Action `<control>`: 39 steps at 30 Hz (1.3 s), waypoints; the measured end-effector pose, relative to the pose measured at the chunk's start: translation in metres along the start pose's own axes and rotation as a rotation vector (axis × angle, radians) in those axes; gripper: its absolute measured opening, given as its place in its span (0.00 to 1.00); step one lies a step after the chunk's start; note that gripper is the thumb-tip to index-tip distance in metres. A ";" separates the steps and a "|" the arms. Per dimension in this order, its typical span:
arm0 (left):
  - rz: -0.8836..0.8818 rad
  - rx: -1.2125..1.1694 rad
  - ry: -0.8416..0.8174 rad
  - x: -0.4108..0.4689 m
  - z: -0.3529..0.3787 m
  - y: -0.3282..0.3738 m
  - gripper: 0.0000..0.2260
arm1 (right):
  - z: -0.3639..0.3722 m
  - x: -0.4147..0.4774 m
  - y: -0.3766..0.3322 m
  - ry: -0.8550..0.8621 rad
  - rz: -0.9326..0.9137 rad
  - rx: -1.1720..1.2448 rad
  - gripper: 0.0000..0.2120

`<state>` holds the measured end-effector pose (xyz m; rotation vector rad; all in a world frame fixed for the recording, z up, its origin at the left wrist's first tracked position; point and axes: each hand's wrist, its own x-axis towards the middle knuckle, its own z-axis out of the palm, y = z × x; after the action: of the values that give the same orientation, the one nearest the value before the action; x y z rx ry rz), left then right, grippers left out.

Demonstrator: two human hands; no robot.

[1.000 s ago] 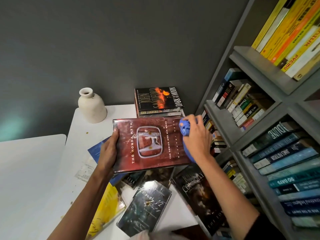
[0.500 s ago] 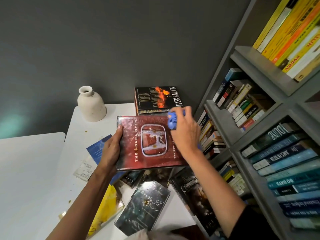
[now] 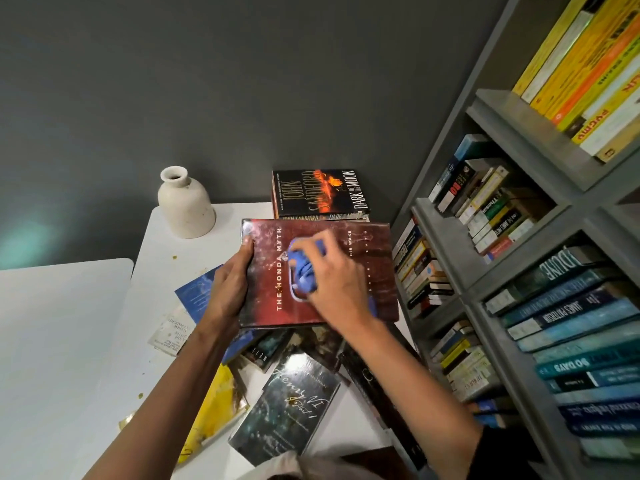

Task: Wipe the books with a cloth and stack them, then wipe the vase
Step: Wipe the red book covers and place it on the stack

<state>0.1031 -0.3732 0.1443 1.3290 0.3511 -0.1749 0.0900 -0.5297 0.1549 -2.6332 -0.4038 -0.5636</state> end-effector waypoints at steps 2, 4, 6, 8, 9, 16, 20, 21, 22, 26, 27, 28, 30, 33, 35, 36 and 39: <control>0.023 0.021 0.016 0.002 -0.002 0.001 0.19 | 0.001 -0.023 0.000 -0.062 -0.096 0.048 0.25; 0.006 0.017 0.026 0.003 -0.008 -0.001 0.19 | -0.007 -0.034 0.022 -0.013 -0.059 0.048 0.24; -0.017 0.010 0.021 0.003 -0.011 -0.006 0.20 | -0.014 -0.025 0.044 0.057 0.084 -0.012 0.23; -0.041 -0.005 0.024 0.002 -0.009 -0.008 0.20 | -0.016 -0.007 0.046 0.085 0.185 -0.037 0.21; -0.042 -0.010 0.028 0.002 -0.006 -0.007 0.19 | -0.014 0.000 0.036 0.097 0.173 -0.017 0.21; 0.010 0.007 0.048 0.003 -0.008 -0.002 0.17 | -0.009 -0.039 0.016 -0.025 -0.053 0.084 0.19; -0.032 -0.025 0.052 0.001 -0.014 -0.009 0.20 | -0.022 -0.018 0.055 0.019 0.229 -0.076 0.23; -0.043 -0.036 0.046 0.001 -0.012 -0.009 0.20 | -0.020 -0.011 0.050 0.031 0.240 -0.075 0.24; -0.046 -0.040 0.040 0.000 -0.010 -0.007 0.21 | -0.016 -0.006 0.039 0.040 0.210 -0.046 0.24; 0.016 0.001 0.069 0.000 -0.005 0.001 0.18 | 0.000 -0.032 0.002 -0.092 -0.106 0.113 0.20; 0.022 0.008 0.071 -0.001 -0.007 0.002 0.18 | -0.002 -0.042 0.006 -0.129 -0.142 0.128 0.18; 0.023 0.016 0.069 -0.001 -0.009 0.002 0.18 | -0.007 -0.048 0.016 -0.132 -0.143 0.135 0.16; 0.016 0.019 0.071 -0.003 -0.014 0.000 0.18 | -0.015 -0.047 0.040 -0.073 -0.071 0.090 0.14; 0.010 -0.011 0.064 -0.004 -0.015 -0.005 0.18 | -0.016 -0.030 0.049 -0.021 0.044 0.017 0.16; -0.003 -0.016 0.052 -0.005 -0.009 -0.002 0.17 | -0.006 -0.021 0.022 0.001 0.017 0.053 0.20; 0.003 -0.006 0.046 -0.005 -0.006 -0.001 0.16 | 0.000 -0.021 0.004 -0.004 -0.016 0.090 0.23; 0.041 0.014 0.041 -0.009 0.000 0.002 0.15 | 0.011 -0.036 -0.025 -0.097 -0.177 0.179 0.23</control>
<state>0.0952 -0.3732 0.1492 1.3544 0.3574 -0.1158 0.0526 -0.5099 0.1385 -2.4741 -0.6900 -0.4324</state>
